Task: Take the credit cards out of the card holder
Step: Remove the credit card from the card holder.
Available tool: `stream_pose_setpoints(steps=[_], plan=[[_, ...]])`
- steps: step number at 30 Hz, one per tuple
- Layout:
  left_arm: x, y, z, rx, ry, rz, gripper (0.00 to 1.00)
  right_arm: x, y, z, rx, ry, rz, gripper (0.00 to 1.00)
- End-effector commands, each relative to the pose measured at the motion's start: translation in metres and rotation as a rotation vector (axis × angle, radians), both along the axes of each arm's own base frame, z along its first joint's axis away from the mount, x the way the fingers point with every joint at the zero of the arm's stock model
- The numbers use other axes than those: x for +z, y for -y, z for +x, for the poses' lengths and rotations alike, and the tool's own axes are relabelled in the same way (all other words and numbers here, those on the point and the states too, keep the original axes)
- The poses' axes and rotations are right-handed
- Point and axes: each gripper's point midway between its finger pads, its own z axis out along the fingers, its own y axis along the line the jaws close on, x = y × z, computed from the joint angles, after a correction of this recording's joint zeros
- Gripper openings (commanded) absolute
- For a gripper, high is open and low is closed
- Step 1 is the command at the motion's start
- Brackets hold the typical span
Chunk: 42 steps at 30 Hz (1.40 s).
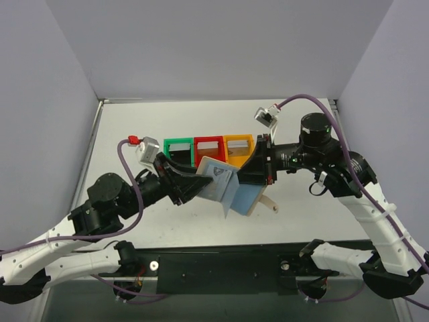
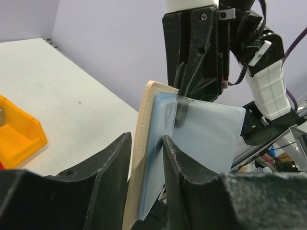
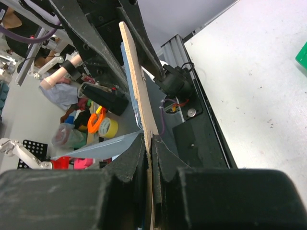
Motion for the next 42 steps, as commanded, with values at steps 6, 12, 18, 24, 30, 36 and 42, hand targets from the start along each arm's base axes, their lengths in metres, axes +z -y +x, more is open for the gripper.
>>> stream_pose_setpoints(steps=[6,12,18,24,30,36,42], plan=[[0.036,-0.033,-0.002,0.067,0.068,-0.112,0.42,0.024,0.005,-0.015,0.065,0.079,0.084,0.00],[0.036,-0.030,-0.004,0.048,0.065,-0.120,0.42,0.027,0.005,-0.018,0.080,0.084,0.097,0.00],[0.059,-0.038,-0.018,0.000,0.114,-0.223,0.45,0.027,0.005,-0.018,0.077,0.080,0.097,0.00],[0.060,-0.032,-0.027,-0.060,0.118,-0.217,0.46,0.028,0.005,-0.018,0.079,0.077,0.101,0.00],[0.051,-0.014,-0.035,-0.146,0.105,-0.187,0.43,0.029,0.004,-0.018,0.080,0.076,0.105,0.00],[0.050,-0.004,-0.039,-0.192,0.103,-0.175,0.36,0.029,0.005,-0.019,0.077,0.076,0.105,0.00],[0.047,0.003,-0.040,-0.213,0.096,-0.160,0.34,0.028,0.005,-0.018,0.071,0.077,0.103,0.00]])
